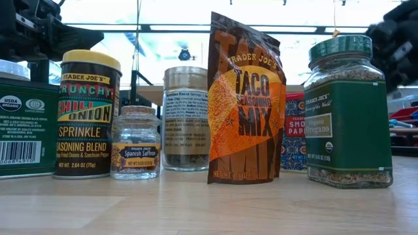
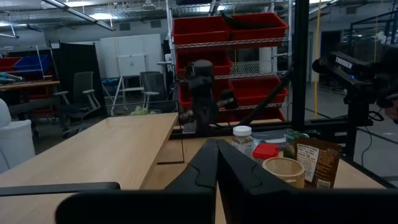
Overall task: Shelf spices
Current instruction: Put the right white seasoning bottle on the shelf
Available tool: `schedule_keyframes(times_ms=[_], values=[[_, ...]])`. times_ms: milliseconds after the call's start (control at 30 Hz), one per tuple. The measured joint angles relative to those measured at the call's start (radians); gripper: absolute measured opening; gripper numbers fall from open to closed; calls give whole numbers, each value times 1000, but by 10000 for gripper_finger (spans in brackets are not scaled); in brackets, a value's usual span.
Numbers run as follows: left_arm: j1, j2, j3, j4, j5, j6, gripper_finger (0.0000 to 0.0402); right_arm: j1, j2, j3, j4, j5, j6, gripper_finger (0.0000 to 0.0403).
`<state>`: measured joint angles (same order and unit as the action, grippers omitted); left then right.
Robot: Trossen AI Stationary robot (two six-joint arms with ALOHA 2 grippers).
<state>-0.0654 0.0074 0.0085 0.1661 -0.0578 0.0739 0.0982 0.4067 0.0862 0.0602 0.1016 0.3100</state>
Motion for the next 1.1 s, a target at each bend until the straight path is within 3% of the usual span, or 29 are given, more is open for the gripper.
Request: schedule_keyframes(times_ms=[100, 333, 533, 767, 1100], values=[[0, 0, 0, 0, 0, 0, 12, 0, -2, 106, -151, 7, -30, 2], [0, 0, 0, 0, 0, 0, 12, 19, 16, 435, -704, 105, -36, 1], [0, 0, 0, 0, 0, 0, 12, 105, 85, 652, -858, 174, -4, 1], [0, 0, 0, 0, 0, 0, 12, 203, 320, 906, -1048, 223, -2, 0], [0, 0, 0, 0, 0, 0, 12, 288, 726, 1220, -1304, 218, -153, 19]])
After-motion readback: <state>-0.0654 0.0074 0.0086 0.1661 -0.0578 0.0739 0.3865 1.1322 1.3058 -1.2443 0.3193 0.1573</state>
